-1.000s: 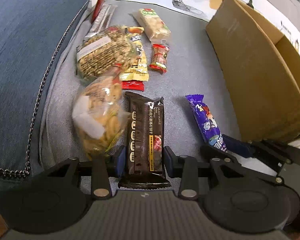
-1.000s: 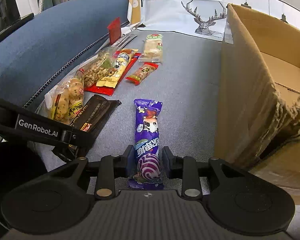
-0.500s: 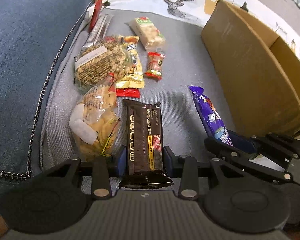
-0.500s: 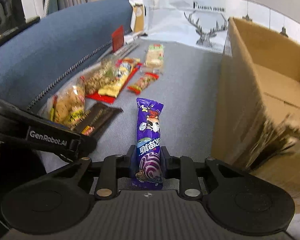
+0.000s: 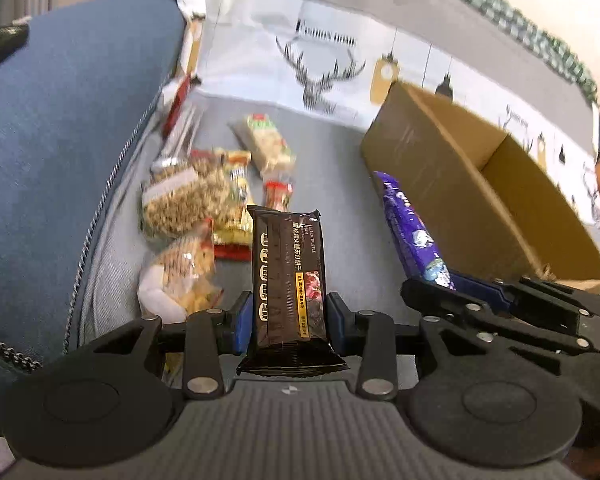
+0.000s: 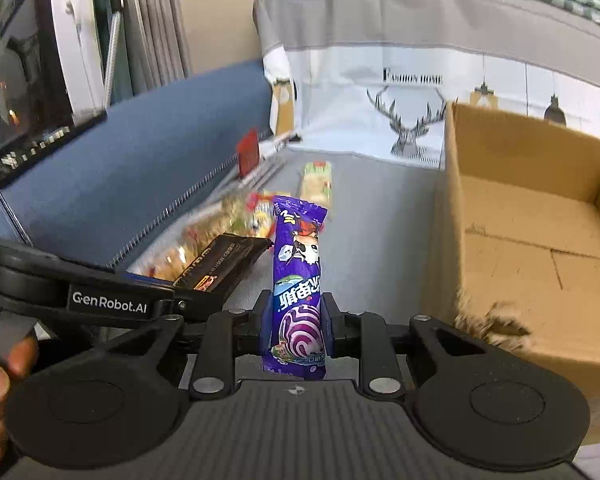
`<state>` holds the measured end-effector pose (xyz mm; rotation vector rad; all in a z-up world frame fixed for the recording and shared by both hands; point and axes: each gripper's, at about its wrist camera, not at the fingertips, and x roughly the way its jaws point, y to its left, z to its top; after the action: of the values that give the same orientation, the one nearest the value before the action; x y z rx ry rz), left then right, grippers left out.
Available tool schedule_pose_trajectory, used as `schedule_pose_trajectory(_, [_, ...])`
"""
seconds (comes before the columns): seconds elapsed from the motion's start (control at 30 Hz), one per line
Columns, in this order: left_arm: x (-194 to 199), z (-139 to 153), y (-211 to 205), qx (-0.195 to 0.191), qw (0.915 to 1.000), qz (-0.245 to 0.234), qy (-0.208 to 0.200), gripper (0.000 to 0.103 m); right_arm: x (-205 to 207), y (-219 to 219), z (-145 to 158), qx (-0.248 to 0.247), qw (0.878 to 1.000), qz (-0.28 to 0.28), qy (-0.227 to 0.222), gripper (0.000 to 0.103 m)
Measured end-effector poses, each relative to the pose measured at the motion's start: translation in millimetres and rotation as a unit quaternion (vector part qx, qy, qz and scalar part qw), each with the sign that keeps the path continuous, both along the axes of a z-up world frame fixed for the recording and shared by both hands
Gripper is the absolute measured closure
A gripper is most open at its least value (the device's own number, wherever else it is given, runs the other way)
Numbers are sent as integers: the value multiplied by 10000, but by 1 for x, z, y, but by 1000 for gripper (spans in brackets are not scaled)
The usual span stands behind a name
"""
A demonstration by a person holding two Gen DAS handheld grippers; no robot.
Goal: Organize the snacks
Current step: 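Carry the purple bar and dark chocolate bar over the cardboard box with both grippers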
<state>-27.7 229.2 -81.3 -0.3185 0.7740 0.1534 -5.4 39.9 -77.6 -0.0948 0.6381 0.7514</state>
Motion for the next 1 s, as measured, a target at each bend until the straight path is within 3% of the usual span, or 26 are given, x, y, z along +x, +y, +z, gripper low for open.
schedule_pose_trajectory(0.37, [-17,17,-1,7,9982,82,-595,61,-8,-29,27,412,9983,-91,-409,77])
schedule_pose_trajectory(0.7, [-25,24,1,-14,9958,124,-905,61,1,-52,38,778,9956,-234,-475,77])
schedule_pose_trajectory(1.0, [-26,38,-9,-3,9958,249,-884,61,10,-65,43,1045,9927,-380,-460,77])
